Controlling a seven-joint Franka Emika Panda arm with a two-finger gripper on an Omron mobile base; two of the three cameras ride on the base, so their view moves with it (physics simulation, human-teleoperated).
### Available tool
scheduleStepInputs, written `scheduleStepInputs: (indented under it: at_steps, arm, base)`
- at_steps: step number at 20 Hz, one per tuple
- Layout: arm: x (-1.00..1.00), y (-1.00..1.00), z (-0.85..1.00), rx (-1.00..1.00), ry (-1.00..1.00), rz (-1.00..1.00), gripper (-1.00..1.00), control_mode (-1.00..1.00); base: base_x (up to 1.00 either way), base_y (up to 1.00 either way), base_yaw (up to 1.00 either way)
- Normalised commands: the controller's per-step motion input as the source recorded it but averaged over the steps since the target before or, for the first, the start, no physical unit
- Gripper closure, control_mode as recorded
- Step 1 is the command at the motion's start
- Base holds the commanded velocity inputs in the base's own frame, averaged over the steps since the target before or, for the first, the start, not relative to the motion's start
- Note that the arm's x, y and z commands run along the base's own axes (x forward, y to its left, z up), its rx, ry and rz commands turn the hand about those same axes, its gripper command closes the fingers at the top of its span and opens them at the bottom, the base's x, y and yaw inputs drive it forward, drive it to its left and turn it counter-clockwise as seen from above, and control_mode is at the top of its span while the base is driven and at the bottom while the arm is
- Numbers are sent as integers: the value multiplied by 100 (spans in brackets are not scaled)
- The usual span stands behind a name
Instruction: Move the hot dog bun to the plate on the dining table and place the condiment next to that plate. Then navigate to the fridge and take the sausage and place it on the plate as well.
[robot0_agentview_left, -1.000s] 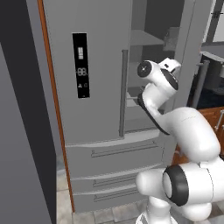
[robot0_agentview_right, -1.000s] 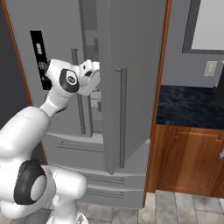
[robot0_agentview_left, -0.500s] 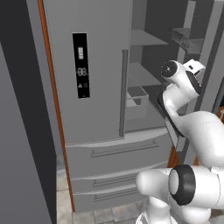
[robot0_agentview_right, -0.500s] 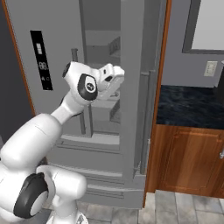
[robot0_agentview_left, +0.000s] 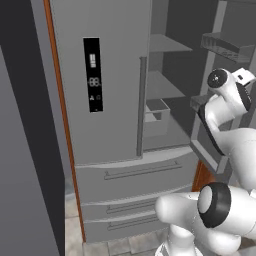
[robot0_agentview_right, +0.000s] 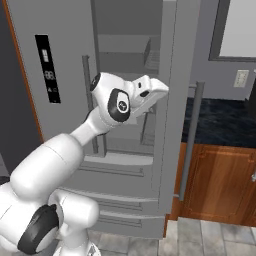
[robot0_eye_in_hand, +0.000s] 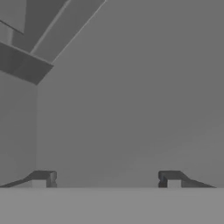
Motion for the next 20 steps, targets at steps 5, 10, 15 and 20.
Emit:
scheduleStepInputs:
  at_steps: [5, 10, 15, 20]
  arm:
    - [-43, -13, 0, 2, -17, -1, -100, -100]
    - [-58, 73, 0, 1, -17, 0, -100, -100]
    - [-9, 100, 0, 7, -7, 0, -100, -100]
    - [0, 100, 3, 16, -1, 0, -100, -100]
  base:
    - [0, 0, 0]
    - [0, 0, 0]
    - [0, 0, 0]
    - [0, 0, 0]
